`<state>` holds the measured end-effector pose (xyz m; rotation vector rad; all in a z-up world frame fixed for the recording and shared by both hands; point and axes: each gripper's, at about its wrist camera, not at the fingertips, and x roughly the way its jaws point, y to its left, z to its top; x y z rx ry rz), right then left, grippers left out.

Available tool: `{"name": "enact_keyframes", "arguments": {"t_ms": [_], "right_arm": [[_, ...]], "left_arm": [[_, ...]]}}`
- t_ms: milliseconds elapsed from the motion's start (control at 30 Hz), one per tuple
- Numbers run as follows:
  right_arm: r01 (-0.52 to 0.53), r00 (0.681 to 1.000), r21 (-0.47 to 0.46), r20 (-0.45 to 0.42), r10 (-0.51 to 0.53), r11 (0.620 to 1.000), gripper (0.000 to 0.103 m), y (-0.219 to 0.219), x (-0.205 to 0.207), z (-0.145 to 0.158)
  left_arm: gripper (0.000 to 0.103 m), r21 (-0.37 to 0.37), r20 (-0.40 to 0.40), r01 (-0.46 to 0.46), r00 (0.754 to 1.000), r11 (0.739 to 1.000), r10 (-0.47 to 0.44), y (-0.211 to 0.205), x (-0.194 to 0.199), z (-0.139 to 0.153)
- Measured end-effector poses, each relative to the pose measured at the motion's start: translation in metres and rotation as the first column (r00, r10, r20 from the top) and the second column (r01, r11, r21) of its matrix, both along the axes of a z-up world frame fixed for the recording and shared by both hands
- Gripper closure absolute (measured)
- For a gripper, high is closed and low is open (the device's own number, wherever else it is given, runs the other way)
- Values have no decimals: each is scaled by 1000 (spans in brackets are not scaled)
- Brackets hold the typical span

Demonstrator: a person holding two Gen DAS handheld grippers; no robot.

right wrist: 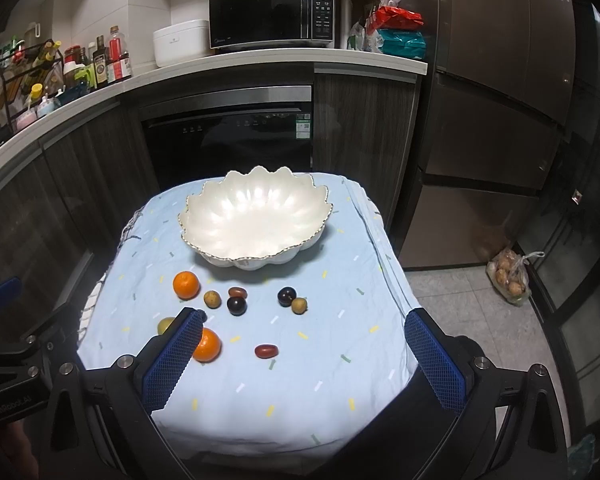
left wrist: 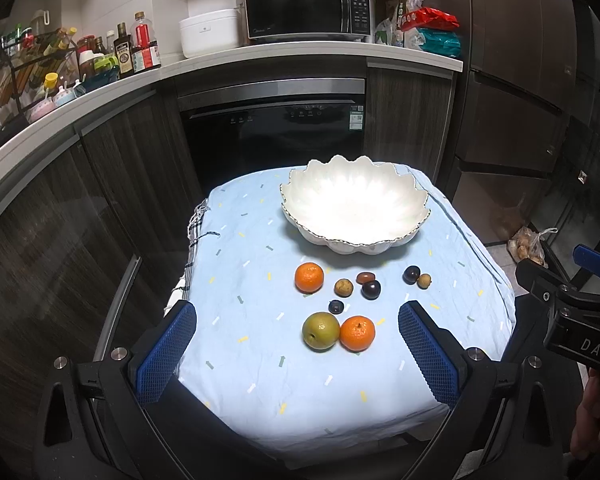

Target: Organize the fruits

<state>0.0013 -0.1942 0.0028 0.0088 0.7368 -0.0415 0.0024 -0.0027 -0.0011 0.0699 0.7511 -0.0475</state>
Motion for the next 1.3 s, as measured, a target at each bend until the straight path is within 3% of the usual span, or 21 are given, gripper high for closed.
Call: {"name": "enact_keyframes", "arguments": {"t_ms": [1300], "right_arm": [[-1,999,22,-45,2,1000,0,0,22,-17]], "left_arm": [[0,21,-32,18,999,1000,-18,0,17,-12]]}}
